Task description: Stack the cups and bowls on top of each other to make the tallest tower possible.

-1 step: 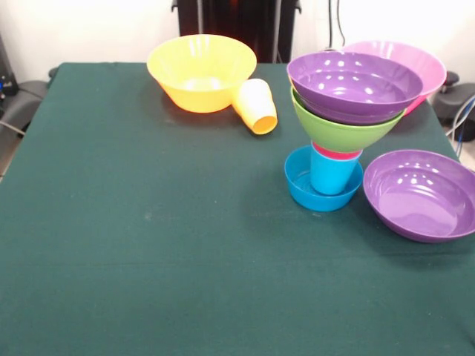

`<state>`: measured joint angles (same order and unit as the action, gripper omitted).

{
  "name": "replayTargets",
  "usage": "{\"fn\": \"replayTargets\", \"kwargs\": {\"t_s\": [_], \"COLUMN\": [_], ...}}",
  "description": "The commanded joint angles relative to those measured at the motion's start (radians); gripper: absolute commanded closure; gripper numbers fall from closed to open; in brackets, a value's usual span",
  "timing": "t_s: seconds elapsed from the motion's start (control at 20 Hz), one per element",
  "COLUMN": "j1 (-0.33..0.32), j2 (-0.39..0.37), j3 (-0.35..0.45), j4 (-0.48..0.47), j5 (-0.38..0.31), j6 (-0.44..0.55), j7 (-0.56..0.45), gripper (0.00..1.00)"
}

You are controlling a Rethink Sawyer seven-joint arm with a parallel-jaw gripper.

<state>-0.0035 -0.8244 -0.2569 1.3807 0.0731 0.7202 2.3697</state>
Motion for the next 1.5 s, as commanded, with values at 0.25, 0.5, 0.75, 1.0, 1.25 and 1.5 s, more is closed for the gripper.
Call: {"fn": "replayTargets", "kwargs": {"t_s": [0.25,0.5,0.75,1.0,1.25,1.5], "j1": [-0.112,-0.154,-0.192,-0.230,-0.260,-0.293], "j2": [-0.050,-0.072,-0.082,-0.096,-0.117,-0.119], "j3": [0.275,0.324,0.367,0.407,0.437,0.472], "j4": [0.283,0.330,0.365,0.405,0.444,0.491], "j5": [-0.104,-0.136,-0.174,-0.217,-0.244,-0.277], "j6": [-0.161,-0.193,-0.225,-0.258,-0.261,-0.300], "j7": [-0.289,-0.273,-0.260,-0.236,-0.222,-0.202], "gripper": [0.00,0.00,0.00,0.00,0.00,0.00]}}
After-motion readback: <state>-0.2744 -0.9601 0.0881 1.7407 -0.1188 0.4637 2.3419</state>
